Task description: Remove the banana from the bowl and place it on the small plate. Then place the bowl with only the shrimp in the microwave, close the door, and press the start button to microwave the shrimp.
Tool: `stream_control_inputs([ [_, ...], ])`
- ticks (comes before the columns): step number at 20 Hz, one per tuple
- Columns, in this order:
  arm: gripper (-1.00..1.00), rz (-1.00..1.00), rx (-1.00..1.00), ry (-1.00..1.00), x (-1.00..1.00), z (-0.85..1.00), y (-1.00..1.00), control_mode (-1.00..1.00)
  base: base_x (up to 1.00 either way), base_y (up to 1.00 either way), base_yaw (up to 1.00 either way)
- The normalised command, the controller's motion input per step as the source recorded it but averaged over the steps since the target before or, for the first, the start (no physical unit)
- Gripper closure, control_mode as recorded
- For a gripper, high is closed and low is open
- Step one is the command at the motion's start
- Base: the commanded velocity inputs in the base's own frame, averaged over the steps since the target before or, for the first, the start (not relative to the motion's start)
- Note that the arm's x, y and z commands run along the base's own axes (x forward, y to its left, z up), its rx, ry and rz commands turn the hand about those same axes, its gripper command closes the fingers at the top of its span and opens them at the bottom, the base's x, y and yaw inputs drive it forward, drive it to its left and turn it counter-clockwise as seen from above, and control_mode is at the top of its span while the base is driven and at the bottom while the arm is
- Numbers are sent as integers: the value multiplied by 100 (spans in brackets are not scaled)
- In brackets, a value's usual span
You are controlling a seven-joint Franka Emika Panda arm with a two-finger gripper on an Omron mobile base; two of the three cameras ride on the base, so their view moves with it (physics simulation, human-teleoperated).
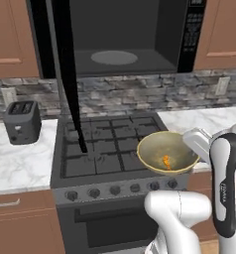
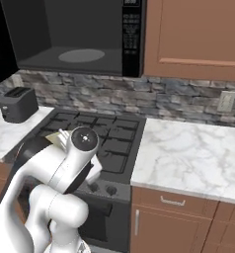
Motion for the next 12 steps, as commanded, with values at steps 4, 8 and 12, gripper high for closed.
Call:
stream_control_inputs([
  [4, 100, 0, 0, 0, 0, 0, 0, 100, 69, 54, -10],
  [8, 100, 0, 0, 0, 0, 0, 0, 100, 53, 21, -1],
  [12, 100, 0, 0, 0, 0, 0, 0, 100, 42, 21, -3],
])
